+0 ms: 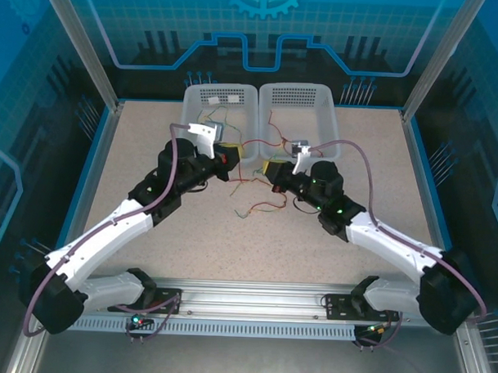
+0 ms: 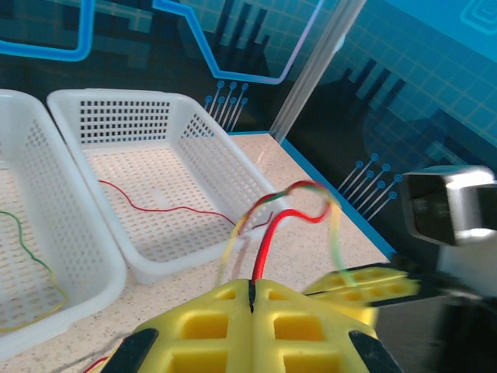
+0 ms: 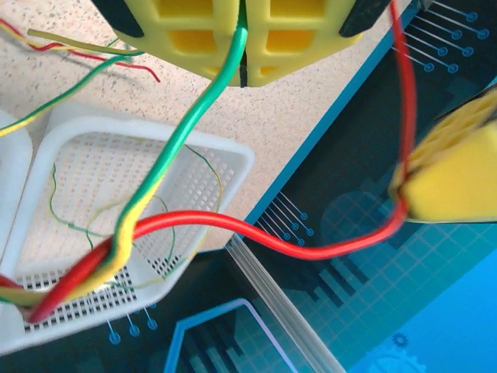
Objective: Untangle the cables
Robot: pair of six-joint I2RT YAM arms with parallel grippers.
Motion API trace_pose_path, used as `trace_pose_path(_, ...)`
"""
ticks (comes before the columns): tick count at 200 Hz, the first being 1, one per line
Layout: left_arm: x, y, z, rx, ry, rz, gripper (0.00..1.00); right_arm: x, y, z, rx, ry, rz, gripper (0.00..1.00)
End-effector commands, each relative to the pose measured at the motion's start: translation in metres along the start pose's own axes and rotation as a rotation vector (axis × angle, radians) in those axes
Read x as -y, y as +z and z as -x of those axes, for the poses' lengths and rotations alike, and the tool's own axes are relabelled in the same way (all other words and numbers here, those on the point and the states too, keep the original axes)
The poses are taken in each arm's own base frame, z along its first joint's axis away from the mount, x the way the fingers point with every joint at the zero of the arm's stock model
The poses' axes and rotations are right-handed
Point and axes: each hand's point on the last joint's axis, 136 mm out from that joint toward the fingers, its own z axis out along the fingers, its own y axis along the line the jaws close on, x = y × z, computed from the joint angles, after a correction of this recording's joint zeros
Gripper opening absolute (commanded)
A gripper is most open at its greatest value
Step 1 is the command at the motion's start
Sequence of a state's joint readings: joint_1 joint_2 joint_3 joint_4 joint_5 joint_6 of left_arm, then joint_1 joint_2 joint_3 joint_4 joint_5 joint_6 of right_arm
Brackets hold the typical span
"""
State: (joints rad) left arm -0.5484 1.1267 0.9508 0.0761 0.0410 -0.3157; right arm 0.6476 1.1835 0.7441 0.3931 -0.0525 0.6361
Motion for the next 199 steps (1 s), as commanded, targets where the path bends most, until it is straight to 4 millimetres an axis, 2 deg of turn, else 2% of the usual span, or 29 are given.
trace_pose_path(1, -0.009, -0.014, 0.015, 0.056, -0.015, 0.039, 0.0, -0.019, -0.018, 0.017, 0.005, -0.163, 0.031, 0.0)
trace_pose_path(44, -0.037, -0.038, 0.031, 0.131, -0.015, 0.158, 0.0, -0.03, -0.04, 0.022, -0.071, -0.284, 0.149, 0.0)
trace_pose_path(78, -0.064, -0.063, 0.037, 0.184, -0.002, 0.291, 0.0, -0.014, -0.048, 0.025, -0.111, -0.338, 0.104, 0.0)
trace_pose_path(105, -0.083, -0.083, 0.035, 0.208, -0.004, 0.379, 0.0, 0.01, -0.056, 0.037, -0.082, -0.32, 0.009, 0.0)
trace_pose_path(114, -0.083, -0.084, 0.033, 0.215, -0.015, 0.363, 0.0, 0.011, -0.058, 0.04, -0.074, -0.304, 0.019, 0.0)
trace_pose_path(127, -0.066, -0.078, 0.031, 0.192, 0.004, 0.257, 0.0, 0.011, -0.059, 0.043, -0.061, -0.294, 0.034, 0.0)
trace_pose_path(129, -0.061, -0.076, 0.031, 0.184, 0.01, 0.232, 0.03, 0.011, -0.058, 0.043, -0.06, -0.293, 0.034, 0.0)
trace_pose_path(136, -0.049, -0.07, 0.028, 0.153, 0.034, 0.157, 0.24, 0.01, -0.058, 0.044, -0.057, -0.294, 0.043, 0.0)
trace_pose_path(151, -0.031, -0.058, 0.023, 0.095, 0.039, 0.051, 0.33, 0.007, -0.056, 0.046, -0.056, -0.285, 0.049, 0.0)
trace_pose_path(169, -0.01, -0.044, 0.017, 0.039, 0.05, -0.072, 0.66, 0.0, -0.053, 0.046, -0.043, -0.299, 0.084, 0.0)
trace_pose_path(182, 0.008, -0.035, 0.012, 0.02, 0.095, -0.132, 0.76, -0.007, -0.05, 0.045, -0.04, -0.301, 0.109, 0.0)
trace_pose_path(193, 0.027, -0.026, 0.005, 0.002, 0.166, -0.172, 0.89, -0.01, -0.047, 0.046, -0.034, -0.28, 0.116, 0.0)
trace_pose_path(199, 0.039, -0.021, 0.0, -0.013, 0.202, -0.199, 0.91, -0.013, -0.045, 0.045, -0.031, -0.275, 0.129, 0.0)
